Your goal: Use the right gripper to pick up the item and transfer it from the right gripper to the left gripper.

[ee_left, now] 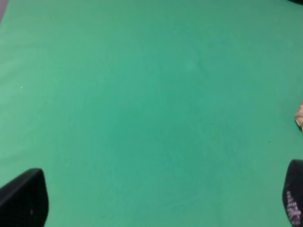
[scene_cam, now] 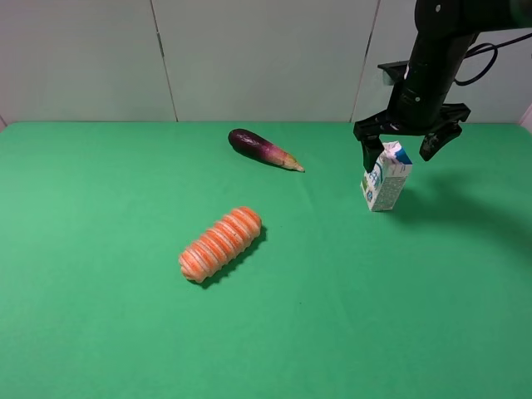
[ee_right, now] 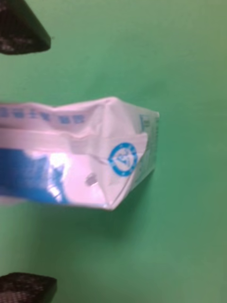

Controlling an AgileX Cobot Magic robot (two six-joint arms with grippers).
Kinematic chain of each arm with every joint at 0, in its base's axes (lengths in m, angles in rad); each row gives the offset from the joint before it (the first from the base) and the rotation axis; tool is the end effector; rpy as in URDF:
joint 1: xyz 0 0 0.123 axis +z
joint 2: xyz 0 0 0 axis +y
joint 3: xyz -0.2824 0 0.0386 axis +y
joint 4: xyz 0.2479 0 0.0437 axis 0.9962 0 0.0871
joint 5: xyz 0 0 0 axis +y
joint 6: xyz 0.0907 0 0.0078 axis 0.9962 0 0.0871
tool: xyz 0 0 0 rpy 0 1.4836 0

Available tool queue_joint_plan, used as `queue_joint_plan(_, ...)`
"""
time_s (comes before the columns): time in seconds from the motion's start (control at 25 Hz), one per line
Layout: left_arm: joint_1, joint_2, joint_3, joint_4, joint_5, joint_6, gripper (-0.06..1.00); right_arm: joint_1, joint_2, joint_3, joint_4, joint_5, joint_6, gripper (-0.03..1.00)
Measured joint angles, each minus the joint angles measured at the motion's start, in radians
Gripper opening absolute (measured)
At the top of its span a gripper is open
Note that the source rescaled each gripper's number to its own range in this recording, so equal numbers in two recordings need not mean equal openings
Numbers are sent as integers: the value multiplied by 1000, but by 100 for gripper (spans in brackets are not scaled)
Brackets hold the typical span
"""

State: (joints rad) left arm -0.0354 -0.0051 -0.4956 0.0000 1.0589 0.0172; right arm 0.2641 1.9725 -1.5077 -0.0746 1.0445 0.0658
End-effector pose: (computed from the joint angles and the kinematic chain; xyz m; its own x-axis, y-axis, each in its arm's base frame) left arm -0.0050 0.0002 0.2761 -0.4528 0.0332 -0.8910 0.0432 0.9989 0.0153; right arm 0.3882 0.0989 0.2059 -0.9612 -0.2307 -0.1511 -0.2241 0.9727 -0.0595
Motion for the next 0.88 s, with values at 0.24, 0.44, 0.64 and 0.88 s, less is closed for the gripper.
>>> queue_joint_plan(0.24,0,0,0,0,0,0,98,0,49,0,23,-38,-11,100)
queue_joint_plan(0.44,0,0,0,0,0,0,98,0,75,0,27,-41,-11,100)
queue_joint_plan(0.64,0,0,0,0,0,0,98,0,80,0,28,-47,-11,100)
queue_joint_plan(0.88,0,0,0,0,0,0,98,0,81,0,28,-62,-21,69)
